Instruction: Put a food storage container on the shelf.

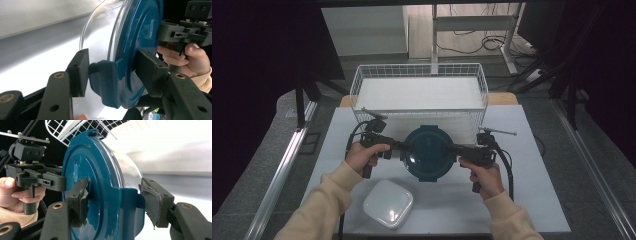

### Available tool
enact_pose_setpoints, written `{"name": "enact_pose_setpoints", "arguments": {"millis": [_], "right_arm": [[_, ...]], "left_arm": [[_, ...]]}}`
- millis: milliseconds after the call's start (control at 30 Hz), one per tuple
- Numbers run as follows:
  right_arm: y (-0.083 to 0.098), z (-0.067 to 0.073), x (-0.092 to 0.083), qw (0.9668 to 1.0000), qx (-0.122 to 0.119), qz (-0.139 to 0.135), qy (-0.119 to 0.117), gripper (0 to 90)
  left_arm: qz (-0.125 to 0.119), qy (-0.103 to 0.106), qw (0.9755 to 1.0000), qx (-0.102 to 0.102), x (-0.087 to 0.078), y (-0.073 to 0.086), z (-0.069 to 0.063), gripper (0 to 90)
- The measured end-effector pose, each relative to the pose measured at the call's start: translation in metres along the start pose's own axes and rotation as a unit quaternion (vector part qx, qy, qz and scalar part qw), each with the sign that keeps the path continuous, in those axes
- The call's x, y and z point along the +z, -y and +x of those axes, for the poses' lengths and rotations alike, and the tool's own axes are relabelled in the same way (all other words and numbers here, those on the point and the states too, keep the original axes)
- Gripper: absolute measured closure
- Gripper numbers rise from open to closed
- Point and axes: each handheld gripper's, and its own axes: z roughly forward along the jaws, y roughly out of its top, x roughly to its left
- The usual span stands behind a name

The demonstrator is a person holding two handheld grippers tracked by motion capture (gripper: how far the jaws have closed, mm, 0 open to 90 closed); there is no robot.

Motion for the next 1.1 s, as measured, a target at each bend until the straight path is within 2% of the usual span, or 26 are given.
{"name": "enact_pose_setpoints", "arguments": {"millis": [400, 1100], "right_arm": [[-0.014, 0.015, -0.003, 0.9998, -0.017, -0.003, -0.003, 41.4], [-0.042, 0.037, -0.001, 0.9994, -0.033, -0.006, -0.013, 41.4]], "left_arm": [[-0.018, -0.001, 0.9998, 0.003, -0.014, -0.006, -0.009, 45.2], [-0.049, -0.007, 0.9987, 0.010, -0.042, -0.024, -0.021, 45.4]]}}
